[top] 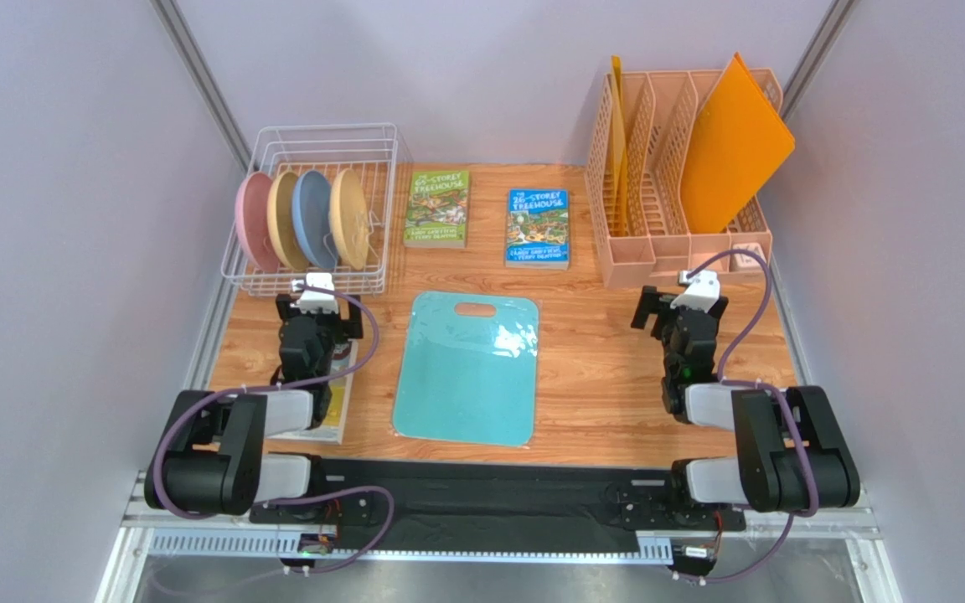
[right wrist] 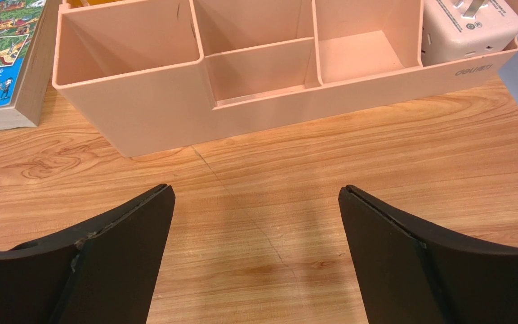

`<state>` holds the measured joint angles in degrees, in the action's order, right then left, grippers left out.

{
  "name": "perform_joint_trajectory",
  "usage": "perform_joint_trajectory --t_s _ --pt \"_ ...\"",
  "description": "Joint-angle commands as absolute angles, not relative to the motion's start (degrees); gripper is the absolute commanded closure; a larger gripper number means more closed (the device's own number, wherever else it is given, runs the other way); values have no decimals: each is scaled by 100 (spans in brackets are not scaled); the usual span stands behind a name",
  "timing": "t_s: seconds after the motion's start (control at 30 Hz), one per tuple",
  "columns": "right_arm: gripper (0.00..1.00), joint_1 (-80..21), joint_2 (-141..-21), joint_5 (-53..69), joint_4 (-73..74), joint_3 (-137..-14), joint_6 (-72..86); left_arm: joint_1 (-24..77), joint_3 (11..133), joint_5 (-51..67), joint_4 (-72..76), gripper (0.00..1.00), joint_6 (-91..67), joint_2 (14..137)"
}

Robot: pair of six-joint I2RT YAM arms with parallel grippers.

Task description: Unload the plates from the dish rack

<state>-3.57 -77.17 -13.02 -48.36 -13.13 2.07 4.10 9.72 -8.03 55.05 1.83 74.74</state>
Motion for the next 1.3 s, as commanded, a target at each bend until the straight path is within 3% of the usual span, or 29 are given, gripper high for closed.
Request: perform_joint_trajectory --t_s 0.0,0.17,0.3,0.47,0.67,0.77,1.27 --pt "0 -369 -7708 -1415 -5238 -1424 202 396 1099 -729 5704 0 185 7427" --pt "0 -387 -7577 -1459 -5256 -1450 193 396 1108 -721 5695 0 193 7435" --pt "0 -457 -6839 -1696 -3032 -2404 334 396 1177 -948 5609 1 150 7174" --pt "0 -448 -6232 -1188 -1086 -3583 791 404 2002 -1388 2846 1 -314 5768" --pt "0 -466 -6512 -88 568 -5042 1045 413 3048 -844 1575 1 -650 5001" --pt "0 -475 -6714 263 861 -5386 1081 422 3699 -730 1398 0 -537 5290" --pt "23 -580 -7444 1125 1195 -6117 1248 791 6775 -1440 677 9 228 8401"
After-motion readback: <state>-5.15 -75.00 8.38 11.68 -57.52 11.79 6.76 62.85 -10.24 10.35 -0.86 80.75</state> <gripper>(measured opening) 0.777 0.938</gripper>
